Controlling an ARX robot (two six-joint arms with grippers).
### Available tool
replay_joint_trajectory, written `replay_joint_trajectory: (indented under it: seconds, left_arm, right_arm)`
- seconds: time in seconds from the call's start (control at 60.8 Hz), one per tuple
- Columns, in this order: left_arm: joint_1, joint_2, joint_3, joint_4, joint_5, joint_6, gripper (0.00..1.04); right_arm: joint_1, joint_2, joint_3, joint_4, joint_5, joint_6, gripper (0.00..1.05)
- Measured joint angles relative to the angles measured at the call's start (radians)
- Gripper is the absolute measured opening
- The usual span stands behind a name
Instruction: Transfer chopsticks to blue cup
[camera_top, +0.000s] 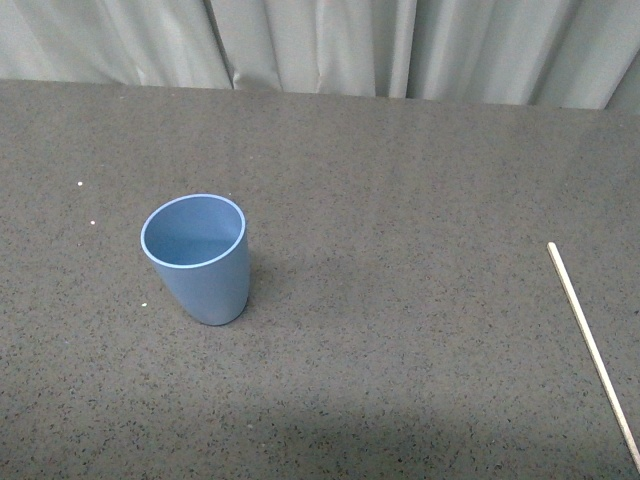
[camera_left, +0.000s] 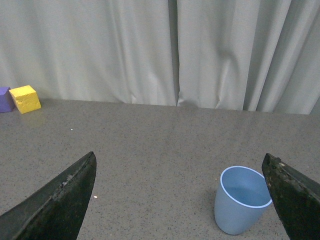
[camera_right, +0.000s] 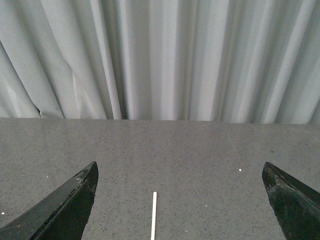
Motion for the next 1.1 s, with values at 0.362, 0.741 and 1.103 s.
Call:
replay_joint_trajectory:
  seconds: [0.362, 0.741, 1.103]
  left_arm:
    - [0.000, 0.000, 0.000, 0.000, 0.000, 0.000, 0.98]
    - [0.000, 0.000, 0.000, 0.000, 0.000, 0.000, 0.98]
    - [0.000, 0.000, 0.000, 0.000, 0.000, 0.000, 0.98]
  right_arm:
    - [0.000, 0.000, 0.000, 0.000, 0.000, 0.000, 0.95]
    - [0.000, 0.000, 0.000, 0.000, 0.000, 0.000, 0.95]
    - [0.026, 0.490, 0.100, 0.029, 0.121, -0.285, 0.95]
